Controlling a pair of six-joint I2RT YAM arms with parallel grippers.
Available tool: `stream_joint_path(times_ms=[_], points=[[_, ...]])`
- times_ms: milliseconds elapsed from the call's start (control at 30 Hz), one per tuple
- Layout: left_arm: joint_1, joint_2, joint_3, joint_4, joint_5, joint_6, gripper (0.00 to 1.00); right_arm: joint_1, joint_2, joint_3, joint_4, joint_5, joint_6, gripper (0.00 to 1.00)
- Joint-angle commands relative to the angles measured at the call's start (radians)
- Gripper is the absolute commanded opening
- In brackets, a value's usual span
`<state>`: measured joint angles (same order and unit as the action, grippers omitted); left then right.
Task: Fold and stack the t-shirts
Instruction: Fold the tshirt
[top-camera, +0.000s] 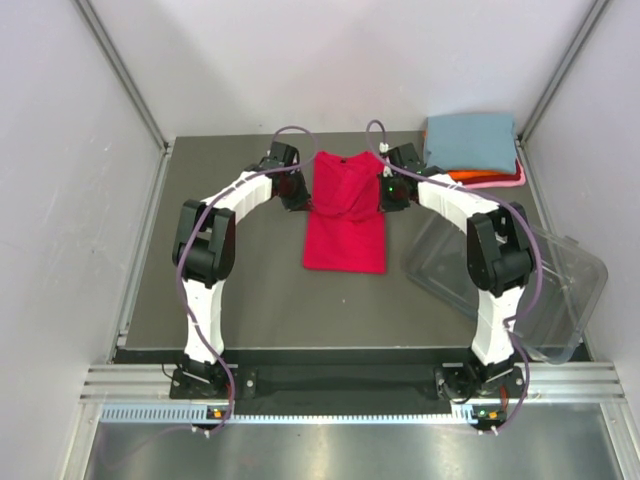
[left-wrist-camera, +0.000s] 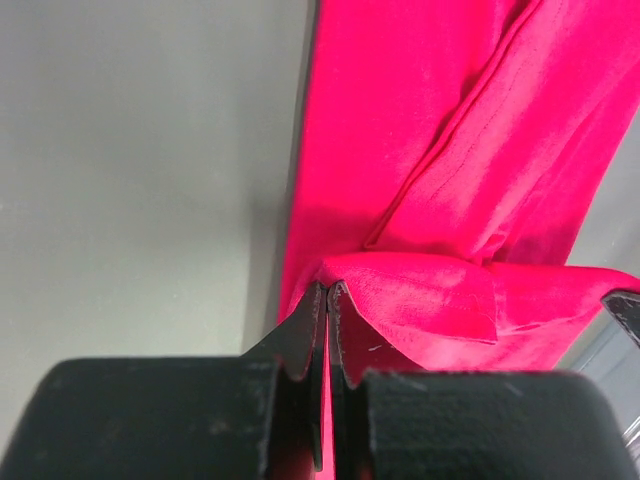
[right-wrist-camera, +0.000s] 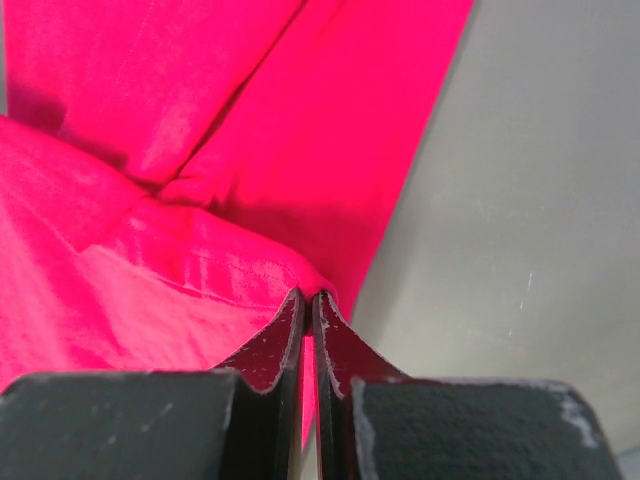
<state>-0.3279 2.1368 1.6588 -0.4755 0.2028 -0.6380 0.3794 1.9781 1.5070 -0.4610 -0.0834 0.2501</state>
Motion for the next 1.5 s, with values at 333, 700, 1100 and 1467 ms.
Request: stream_joint_path(times_ms=[333,700,1100,1467], points=[[0.009,0.013,0.187,-0.107,-0.074,0.083,0.27,-0.023,0.008,0.111,-0.054,0.036,0.023,0.23],[-0.031,-0.156,-0.09,0.015,0.046,0.078,0.21,0.041,-0.102,-0.03,-0.008,-0.035,0.118,0.14],[-0.056,-0.086,-0.096,0.054,0.037,0.067,0.13,0.081,-0.07,-0.11,0.111,-0.038,0.164,0.09],[-0.053,0.021,0.079,0.028,-0.029,0.083,0.13,0.059,0.045,0.018,0.099,0.004,0.149,0.09]])
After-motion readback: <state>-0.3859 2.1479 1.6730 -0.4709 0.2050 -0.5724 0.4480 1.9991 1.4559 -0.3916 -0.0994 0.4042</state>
